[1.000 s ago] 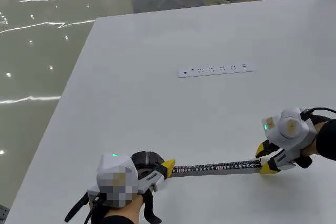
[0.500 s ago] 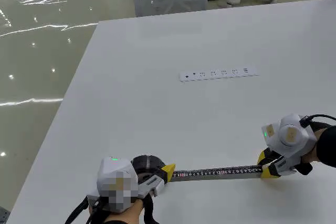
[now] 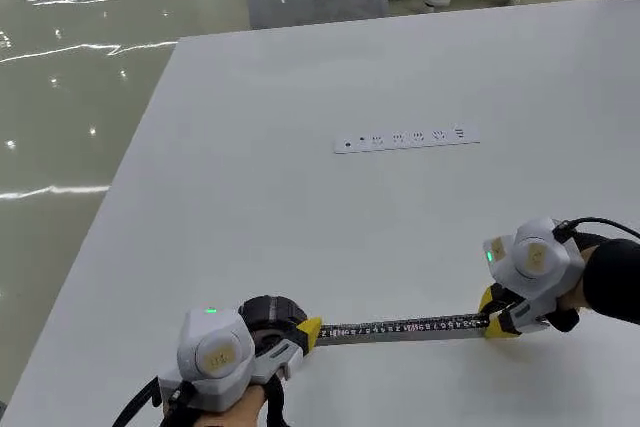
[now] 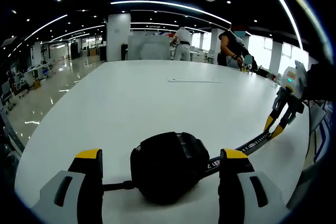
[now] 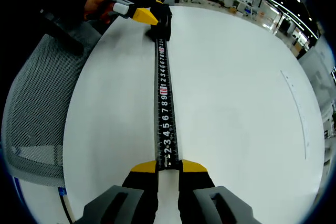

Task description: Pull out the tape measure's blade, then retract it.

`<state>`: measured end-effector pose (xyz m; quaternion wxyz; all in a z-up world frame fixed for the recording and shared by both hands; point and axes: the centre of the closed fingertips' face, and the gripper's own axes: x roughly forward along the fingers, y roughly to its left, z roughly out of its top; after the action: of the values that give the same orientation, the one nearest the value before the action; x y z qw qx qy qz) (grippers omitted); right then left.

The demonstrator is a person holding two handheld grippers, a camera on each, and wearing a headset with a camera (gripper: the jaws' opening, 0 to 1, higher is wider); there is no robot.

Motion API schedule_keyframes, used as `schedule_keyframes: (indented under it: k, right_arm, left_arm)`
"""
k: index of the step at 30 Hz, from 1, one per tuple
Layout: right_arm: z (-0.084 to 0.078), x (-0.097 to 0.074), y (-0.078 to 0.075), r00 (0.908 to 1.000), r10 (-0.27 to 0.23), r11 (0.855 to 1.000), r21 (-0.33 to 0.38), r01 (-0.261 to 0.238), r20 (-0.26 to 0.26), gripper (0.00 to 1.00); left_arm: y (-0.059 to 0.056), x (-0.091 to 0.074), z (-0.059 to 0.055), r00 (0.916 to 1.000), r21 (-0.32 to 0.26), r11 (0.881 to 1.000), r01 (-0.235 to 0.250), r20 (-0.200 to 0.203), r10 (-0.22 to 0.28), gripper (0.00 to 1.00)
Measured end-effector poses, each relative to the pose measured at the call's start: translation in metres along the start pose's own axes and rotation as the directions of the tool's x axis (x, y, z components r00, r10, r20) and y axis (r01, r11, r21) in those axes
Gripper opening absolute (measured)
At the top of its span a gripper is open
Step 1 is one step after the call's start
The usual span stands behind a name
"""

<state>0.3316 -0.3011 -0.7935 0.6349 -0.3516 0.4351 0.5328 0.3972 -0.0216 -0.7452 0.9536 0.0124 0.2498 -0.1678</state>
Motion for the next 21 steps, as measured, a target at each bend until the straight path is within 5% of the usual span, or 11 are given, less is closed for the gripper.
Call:
schedule_keyframes:
  k: [14, 17, 21]
  right_arm:
    - [0.000, 0.001, -0.001, 0.9994, -0.001, 0.999, 0.054, 0.003, -0.034, 0.09]
    - [-0.001, 0.001, -0.002, 0.9993, 0.000, 0.998, 0.057, 0.002, -0.038, 0.09]
    - [-0.001, 0.002, -0.002, 0.9991, 0.000, 0.999, 0.052, 0.002, -0.043, 0.09]
  left_arm:
    - [-0.007, 0.013, -0.004, 0.9992, -0.071, 0.997, 0.004, -0.039, -0.007, 0.71]
    - [-0.013, 0.014, -0.012, 0.9953, -0.118, 0.993, 0.021, -0.091, -0.032, 0.64]
    - [-0.011, 0.016, -0.011, 0.9951, -0.111, 0.994, -0.022, -0.098, 0.011, 0.65]
